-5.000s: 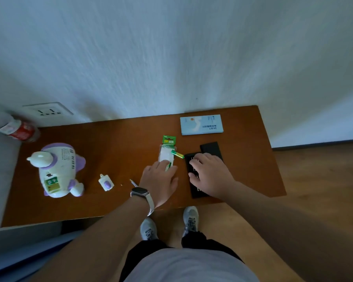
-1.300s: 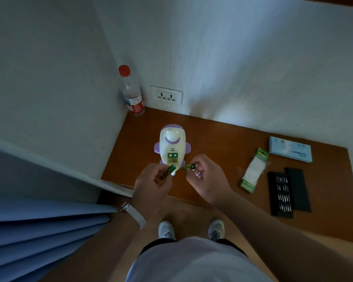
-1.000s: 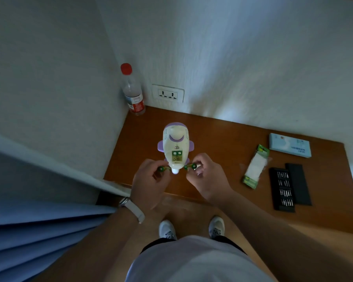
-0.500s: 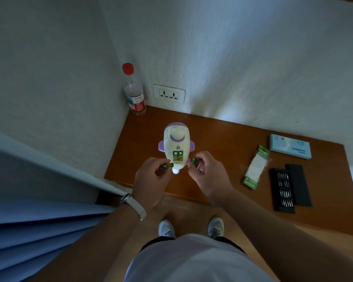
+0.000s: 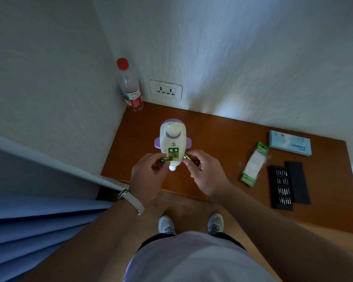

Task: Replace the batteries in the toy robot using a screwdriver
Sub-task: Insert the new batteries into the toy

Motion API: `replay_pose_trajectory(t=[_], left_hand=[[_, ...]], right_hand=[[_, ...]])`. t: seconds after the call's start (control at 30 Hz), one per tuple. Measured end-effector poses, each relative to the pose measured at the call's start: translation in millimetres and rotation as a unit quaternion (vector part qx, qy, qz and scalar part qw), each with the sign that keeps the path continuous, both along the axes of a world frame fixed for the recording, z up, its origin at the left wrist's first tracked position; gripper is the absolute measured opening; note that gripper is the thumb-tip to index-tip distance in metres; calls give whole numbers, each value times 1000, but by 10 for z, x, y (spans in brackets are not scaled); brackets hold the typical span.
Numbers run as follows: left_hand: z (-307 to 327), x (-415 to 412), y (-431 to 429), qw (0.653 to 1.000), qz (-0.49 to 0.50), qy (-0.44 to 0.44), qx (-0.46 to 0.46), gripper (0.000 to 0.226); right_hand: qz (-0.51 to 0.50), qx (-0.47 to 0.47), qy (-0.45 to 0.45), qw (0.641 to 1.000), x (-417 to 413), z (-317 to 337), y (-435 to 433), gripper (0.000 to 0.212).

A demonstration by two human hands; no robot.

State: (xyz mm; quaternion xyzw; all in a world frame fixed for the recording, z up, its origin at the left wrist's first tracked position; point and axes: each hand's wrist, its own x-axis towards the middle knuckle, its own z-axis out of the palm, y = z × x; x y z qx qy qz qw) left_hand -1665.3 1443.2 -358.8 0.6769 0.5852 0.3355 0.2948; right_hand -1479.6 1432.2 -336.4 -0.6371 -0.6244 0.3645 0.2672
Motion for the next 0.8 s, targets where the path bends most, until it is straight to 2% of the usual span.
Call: replay_pose_trajectory(t=[0.2,0.6,0.8], left_hand=[[-16,32,23,1000,1,8,8,23],[-35,21,49,999,8,30,-14,25],[-21,29,100,999,-7,40,-18,22]], right_hand=[[-2,50,-25,998,20,-52,22,15],[20,53,-57,997,-7,-56,92,30],[32,67,-65,995,-65,-63,113,30]])
